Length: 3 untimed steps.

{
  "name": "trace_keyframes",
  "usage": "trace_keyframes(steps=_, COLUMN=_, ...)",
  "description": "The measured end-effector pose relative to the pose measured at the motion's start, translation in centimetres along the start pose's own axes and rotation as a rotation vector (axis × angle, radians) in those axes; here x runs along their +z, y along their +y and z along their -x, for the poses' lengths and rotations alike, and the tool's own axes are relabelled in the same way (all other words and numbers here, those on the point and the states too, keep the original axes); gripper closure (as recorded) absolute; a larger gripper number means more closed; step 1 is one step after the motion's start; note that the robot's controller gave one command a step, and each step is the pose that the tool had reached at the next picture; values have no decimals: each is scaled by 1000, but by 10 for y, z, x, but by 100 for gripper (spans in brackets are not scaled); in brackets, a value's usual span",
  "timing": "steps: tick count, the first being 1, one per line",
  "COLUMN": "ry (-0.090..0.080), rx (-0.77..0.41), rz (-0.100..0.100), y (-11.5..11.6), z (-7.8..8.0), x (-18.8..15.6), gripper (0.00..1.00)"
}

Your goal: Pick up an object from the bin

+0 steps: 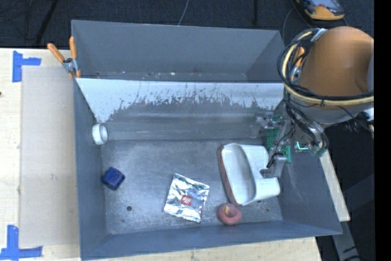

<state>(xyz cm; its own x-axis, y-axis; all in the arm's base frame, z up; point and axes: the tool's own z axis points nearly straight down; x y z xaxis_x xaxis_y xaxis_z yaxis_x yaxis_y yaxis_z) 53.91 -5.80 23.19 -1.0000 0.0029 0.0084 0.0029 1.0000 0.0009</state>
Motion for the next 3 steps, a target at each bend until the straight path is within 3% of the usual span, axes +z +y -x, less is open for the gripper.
trace_keyframes(steps=1, ry=1, rx=-54, rz=0, y=100, z=-39, x=167, gripper=0)
trace_keyframes(steps=2, ry=-6, rx=-198, rz=-2, y=74, z=-64, x=133, gripper=0)
trace_keyframes(steps=3, ry=-9, rx=-223, rz=-5, y=8, z=-67, x=133, gripper=0)
